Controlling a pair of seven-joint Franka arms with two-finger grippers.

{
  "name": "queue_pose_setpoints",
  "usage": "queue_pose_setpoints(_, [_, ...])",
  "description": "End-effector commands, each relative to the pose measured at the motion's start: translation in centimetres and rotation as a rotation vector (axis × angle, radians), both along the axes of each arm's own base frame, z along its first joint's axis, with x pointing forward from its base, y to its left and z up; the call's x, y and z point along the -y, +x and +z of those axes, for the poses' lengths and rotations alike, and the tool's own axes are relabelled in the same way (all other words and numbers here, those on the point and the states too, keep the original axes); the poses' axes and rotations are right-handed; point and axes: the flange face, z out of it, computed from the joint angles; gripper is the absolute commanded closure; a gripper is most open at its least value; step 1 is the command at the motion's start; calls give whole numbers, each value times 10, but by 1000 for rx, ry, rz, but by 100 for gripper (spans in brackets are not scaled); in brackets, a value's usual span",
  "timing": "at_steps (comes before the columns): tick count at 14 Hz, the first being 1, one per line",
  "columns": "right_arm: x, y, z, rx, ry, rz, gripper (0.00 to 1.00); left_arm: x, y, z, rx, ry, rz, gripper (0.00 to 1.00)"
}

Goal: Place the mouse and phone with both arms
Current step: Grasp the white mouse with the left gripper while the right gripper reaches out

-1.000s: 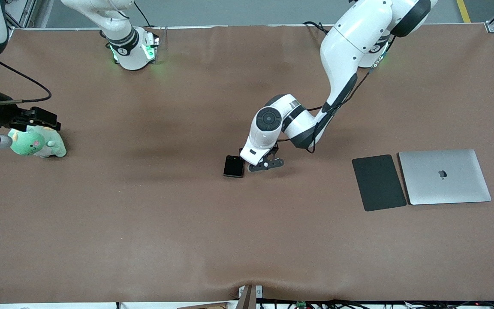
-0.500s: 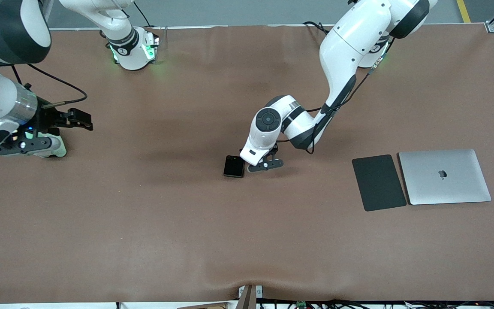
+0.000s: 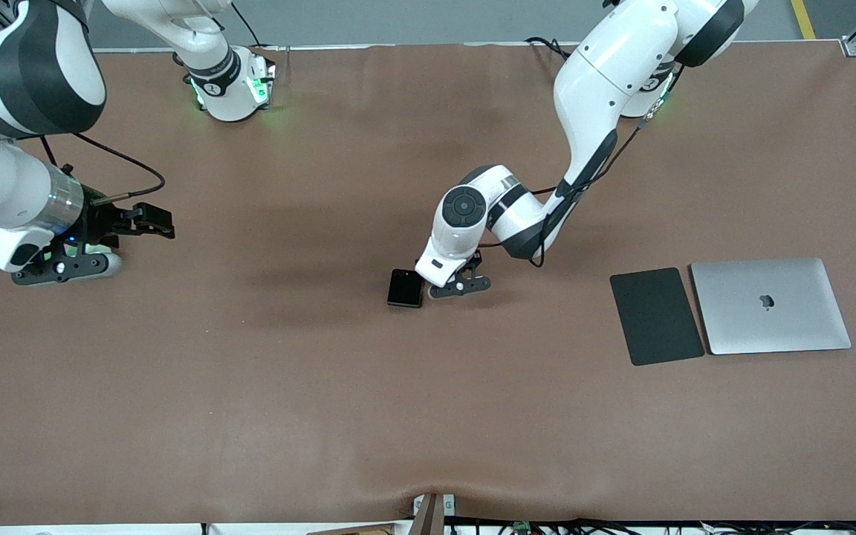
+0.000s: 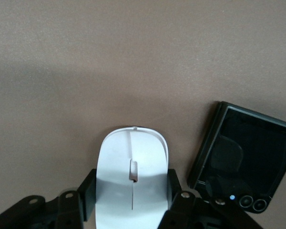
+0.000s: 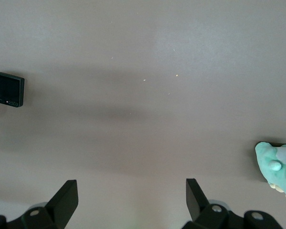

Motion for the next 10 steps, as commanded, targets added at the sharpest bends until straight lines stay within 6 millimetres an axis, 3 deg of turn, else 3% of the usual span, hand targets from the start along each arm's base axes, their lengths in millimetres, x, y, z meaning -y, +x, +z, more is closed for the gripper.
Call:
queue_pose_setpoints(1, [-4,4,-4,7,13,-2,0,-1,9,7,44,6,7,48])
queue_pose_setpoints(3, [-9,4,-5,6,13,7,0,-4,13,17,54,3,16,48])
queue_pose_setpoints(6, [-25,8,-11,19,28,24,0,-23,30,50,63,31,28,47])
queue_pose_setpoints(10, [-61,24,-51,5,84,-17,0,-70,60,101,80,72,28,46])
